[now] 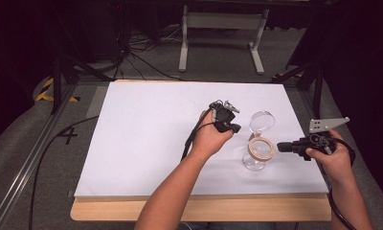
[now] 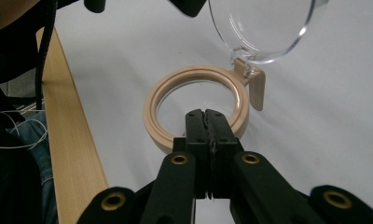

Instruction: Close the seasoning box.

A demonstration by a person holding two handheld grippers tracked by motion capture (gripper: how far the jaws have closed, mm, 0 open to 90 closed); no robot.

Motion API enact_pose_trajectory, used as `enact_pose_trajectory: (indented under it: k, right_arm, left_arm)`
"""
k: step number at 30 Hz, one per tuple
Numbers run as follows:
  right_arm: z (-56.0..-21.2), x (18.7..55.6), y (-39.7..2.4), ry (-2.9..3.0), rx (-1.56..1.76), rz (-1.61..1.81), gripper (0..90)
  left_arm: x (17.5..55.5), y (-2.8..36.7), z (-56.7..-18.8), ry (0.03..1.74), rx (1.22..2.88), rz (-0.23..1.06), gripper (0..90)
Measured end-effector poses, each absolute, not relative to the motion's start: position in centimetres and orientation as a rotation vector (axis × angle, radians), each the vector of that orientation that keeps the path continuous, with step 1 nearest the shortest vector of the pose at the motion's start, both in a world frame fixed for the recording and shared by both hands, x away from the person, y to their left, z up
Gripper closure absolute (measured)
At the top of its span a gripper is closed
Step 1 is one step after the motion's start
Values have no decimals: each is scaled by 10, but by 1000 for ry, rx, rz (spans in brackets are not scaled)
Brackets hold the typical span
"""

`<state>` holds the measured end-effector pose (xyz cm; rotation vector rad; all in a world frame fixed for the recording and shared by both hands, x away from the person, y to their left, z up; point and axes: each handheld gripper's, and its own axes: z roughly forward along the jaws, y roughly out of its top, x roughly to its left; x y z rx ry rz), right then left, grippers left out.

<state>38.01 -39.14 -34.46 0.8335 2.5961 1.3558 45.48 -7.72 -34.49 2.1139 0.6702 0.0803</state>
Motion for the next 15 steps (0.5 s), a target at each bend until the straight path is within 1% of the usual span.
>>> enact_pose_trajectory:
  k: [5,9,15]
  right_arm:
    - [-346,381,-387,2592,881,1383,895]
    - [-348,381,-380,2573,901,1369,898]
    - [-347,380,-375,2565,898,1396,898]
  left_arm:
    - [467,-81,-335,659,2086,126,895]
    - [473,-86,-327,647,2059,136,885]
    - [474,-91,-325,648,2028,124,881]
